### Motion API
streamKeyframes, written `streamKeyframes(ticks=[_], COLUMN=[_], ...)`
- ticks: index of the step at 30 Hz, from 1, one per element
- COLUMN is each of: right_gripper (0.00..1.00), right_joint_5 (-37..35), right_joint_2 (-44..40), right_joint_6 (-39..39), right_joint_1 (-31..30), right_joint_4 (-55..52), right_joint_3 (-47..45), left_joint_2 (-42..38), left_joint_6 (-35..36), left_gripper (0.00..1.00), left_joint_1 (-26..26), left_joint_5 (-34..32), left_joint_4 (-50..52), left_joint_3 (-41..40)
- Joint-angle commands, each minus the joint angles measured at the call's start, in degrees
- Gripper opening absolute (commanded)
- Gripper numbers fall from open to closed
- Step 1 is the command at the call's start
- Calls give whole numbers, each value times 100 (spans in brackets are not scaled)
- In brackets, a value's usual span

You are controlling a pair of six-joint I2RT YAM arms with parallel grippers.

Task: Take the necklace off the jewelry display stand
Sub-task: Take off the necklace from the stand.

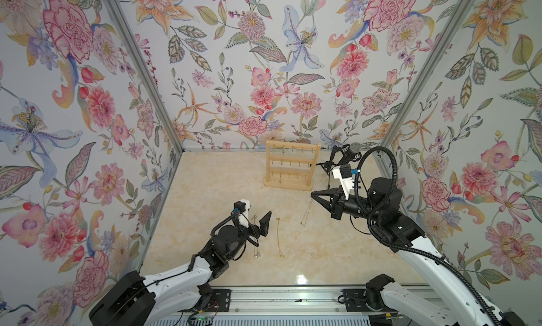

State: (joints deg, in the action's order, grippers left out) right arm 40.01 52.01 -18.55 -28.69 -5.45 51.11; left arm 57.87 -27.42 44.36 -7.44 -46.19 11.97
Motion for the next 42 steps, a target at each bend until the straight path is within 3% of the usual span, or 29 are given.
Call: streamKeyframes(ticks=[1, 11, 20, 29, 42], right_gripper=[0, 0, 0, 0, 0], right_joint_5=[221, -54, -457, -632, -713], right_joint_2=[-142, -107, 146, 319, 268], right_joint_6=[97, 132, 254, 282, 290], right_joint_1=[-188, -897, -1453, -1622, -1631], right_joint_4=[-35, -52, -44, -35, -35], right_joint_3=[-159, -365, -373, -315, -321], left_joint_2=[-100, -701, -810, -469, 482], left_joint_6=[-17, 208, 167, 131, 780], left_gripper=[99, 99, 99, 99, 96], left_joint_1=[-50, -50, -41, 32, 720], left_joint_5=[107, 841, 2437, 3499, 3543], left_joint_4=[-237, -456, -665, -989, -217], left_joint_3=[-54, -230, -54, 132, 945])
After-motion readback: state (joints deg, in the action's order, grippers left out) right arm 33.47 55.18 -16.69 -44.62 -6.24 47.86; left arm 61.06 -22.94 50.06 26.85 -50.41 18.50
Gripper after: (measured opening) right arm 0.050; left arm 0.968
